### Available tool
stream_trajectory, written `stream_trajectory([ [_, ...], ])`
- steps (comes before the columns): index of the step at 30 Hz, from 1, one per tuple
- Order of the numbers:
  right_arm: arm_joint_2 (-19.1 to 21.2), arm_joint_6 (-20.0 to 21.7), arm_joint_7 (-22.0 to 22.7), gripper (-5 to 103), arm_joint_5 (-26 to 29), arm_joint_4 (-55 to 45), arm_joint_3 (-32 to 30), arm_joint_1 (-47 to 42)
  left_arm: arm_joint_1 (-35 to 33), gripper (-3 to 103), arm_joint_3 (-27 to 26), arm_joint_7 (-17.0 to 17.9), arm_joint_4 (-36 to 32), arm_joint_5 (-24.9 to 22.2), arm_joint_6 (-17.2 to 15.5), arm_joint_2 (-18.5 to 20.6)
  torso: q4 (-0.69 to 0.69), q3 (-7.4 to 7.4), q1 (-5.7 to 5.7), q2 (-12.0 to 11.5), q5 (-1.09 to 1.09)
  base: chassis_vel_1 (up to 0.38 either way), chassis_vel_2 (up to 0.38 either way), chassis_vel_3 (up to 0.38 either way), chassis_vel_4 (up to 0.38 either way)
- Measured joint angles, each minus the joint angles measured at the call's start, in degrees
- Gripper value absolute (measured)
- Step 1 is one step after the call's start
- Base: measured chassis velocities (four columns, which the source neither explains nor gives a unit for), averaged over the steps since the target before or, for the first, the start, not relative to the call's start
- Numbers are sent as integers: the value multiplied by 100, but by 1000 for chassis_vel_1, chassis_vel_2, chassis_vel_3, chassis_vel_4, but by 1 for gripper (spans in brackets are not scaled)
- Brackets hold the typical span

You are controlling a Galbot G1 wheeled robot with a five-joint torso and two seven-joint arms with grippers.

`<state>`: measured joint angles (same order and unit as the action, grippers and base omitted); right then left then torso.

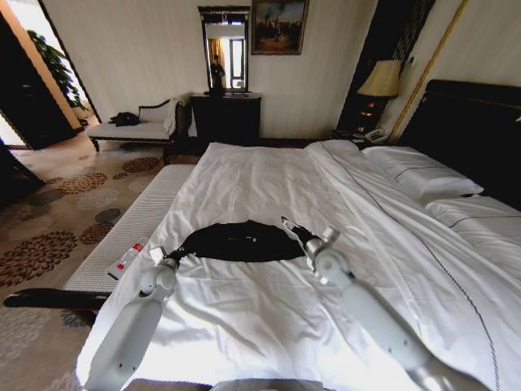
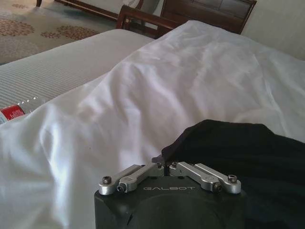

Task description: Fold the clothes on the bed.

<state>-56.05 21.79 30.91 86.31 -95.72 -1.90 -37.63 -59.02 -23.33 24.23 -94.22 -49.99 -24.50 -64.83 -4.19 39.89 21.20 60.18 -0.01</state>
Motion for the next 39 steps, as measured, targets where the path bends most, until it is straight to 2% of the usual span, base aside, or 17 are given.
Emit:
stream_trajectory([
  [1, 0, 0, 0, 100, 0, 0, 0, 0, 0, 0, 0, 0, 0, 0, 0, 0, 0, 0, 0, 0, 0, 0, 0, 0, 0],
  [4, -212, 440, 186, 100, 403, 694, 153, 490, -70, 0, -71, -33, -90, 20, 12, 17, 0, 0, 0, 0, 0, 0, 0, 0, 0],
  [5, -331, 599, 235, 100, 436, 965, 191, 634, -110, 0, -105, -40, -128, 29, 19, 32, 0, 0, 0, 0, 0, 0, 0, 0, 0],
  [7, -370, 653, 254, 100, 441, 1046, 203, 675, -124, 0, -116, -44, -144, 30, 20, 36, 0, 0, 0, 0, 0, 0, 0, 0, 0],
  [9, -637, 928, 332, 100, 410, 1539, 262, 877, -209, 0, -180, -51, -235, 30, 23, 49, 1, 1, 0, 0, 0, 0, 0, 0, 0],
  [15, -985, 1089, 224, 100, 112, 2083, 245, 1001, -232, 0, -194, -44, -345, 26, 23, -4, 0, 0, 0, 0, 1, 0, 0, 0, 0],
  [19, -1058, 1125, 180, 100, 54, 2215, 195, 1037, -247, 0, -187, -43, -361, 26, 23, -2, 0, 0, 0, 0, 1, 0, 0, 0, 0],
  [26, -1015, 1413, -203, 100, 297, 1908, 96, 928, -268, 0, -202, -32, -331, 33, -2, 17, -1, 0, -1, 0, 0, 0, 0, 0, 0],
  [28, -972, 1505, -506, 100, 335, 1653, 101, 797, -264, 0, -205, -25, -300, 43, -16, 24, -2, 0, -1, 0, 0, 0, 0, 0, 0],
  [31, -969, 1538, -670, 101, 341, 1534, 106, 740, -264, 0, -207, -22, -282, 51, -21, 27, -1, 0, 0, 0, 0, 0, 0, 0, 0],
  [33, -971, 1551, -901, 97, 346, 1378, 147, 665, -275, 0, -218, -19, -257, 66, -24, 28, 0, 0, 0, 0, 0, 0, 0, 0, 0],
  [39, -904, 1589, -1247, 97, 357, 1023, 257, 488, -287, 0, -241, -18, -221, 81, -30, 33, -1, -1, -1, 1, 0, 0, 0, 0, 0],
])
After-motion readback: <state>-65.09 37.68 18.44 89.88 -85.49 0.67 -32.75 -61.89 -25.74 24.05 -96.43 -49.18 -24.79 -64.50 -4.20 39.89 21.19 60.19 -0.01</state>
